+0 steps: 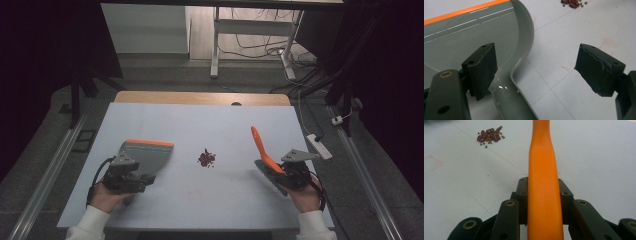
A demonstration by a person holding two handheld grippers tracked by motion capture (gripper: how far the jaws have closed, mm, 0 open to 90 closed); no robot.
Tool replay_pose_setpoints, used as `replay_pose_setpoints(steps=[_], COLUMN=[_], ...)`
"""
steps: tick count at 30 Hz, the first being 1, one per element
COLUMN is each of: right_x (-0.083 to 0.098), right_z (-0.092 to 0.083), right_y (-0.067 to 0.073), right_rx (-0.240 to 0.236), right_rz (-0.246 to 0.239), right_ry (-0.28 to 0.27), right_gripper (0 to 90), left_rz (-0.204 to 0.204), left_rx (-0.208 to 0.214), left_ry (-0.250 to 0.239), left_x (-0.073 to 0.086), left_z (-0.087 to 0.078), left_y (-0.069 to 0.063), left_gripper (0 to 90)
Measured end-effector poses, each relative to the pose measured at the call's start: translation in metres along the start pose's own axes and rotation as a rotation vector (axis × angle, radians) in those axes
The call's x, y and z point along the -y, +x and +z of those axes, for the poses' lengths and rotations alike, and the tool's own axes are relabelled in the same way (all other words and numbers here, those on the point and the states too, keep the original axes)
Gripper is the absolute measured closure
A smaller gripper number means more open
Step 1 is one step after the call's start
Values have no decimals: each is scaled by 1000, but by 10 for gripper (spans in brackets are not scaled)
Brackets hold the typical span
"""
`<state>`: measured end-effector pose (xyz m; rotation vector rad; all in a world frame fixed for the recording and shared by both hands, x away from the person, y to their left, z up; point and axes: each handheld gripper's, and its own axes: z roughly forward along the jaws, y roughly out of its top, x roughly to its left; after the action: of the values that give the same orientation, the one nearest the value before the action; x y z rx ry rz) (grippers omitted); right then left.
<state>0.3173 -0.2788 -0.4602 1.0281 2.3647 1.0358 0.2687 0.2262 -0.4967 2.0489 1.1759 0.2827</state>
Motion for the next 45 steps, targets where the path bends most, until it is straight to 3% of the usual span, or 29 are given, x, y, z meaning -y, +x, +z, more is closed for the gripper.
replay_pose_setpoints(steps=[29, 38, 45], right_x=[0, 1, 1], right_z=[-2, -6, -7], right_y=[-3, -7, -6], right_rx=[-2, -9, -7], right_rz=[32, 51, 48], right_ry=[-28, -54, -54], right_gripper=[703, 703, 703], left_rz=[11, 10, -25], left_rx=[12, 8, -13], left_ry=[12, 39, 35], left_x=[-5, -23, -32], left_z=[-2, -10, -13], left_y=[-9, -18, -22], left_gripper=[183, 178, 176])
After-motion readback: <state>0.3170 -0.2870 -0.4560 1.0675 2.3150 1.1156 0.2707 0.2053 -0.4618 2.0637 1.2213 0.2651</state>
